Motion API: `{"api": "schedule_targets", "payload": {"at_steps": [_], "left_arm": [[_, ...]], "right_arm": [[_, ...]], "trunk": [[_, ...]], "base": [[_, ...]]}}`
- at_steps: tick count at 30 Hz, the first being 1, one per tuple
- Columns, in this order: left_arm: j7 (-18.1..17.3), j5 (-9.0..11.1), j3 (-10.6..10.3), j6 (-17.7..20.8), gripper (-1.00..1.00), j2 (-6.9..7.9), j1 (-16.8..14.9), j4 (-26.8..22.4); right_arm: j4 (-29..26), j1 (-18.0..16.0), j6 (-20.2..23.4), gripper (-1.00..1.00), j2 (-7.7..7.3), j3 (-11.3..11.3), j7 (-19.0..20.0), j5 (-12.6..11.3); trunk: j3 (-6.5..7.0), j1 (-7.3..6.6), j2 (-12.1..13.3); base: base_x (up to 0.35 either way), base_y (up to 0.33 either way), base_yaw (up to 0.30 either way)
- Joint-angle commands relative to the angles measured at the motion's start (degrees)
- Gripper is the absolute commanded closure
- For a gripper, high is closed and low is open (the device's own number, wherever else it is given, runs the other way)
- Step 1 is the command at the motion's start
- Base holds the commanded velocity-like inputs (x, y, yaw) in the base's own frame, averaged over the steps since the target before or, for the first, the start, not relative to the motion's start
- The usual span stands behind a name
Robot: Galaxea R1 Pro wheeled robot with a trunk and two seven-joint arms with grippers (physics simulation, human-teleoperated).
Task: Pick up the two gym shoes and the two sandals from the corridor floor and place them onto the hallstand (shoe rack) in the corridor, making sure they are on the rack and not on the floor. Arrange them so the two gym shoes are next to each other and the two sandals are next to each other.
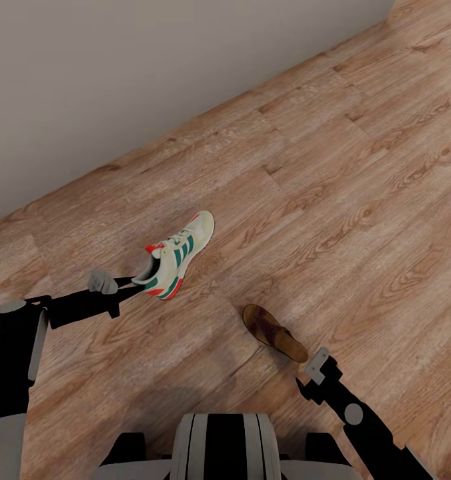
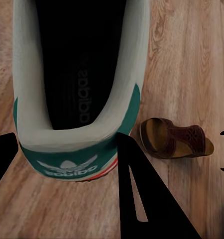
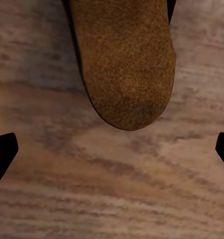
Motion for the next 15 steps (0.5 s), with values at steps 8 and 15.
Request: {"api": "schedule_targets", "payload": {"at_steps": [8,15], "left_arm": [[-0.46,-0.41,0.05,0.57,1.00,-0.10,0.02,-0.06],[-0.44,-0.41,-0.05,0.58,1.00,-0.10,0.04,-0.06]], "right_arm": [[-0.21,-1.53,0.88,-1.00,-0.10,-0.19,0.17,0.52],[-0.21,-3.73,0.98,-1.00,-0.07,-0.27,0.15,0.51]], "trunk": [[-0.03,-0.01,-0.01],[-0.03,-0.01,-0.01]], "base": [[0.000,0.000,0.000],[0.000,0.000,0.000]]}}
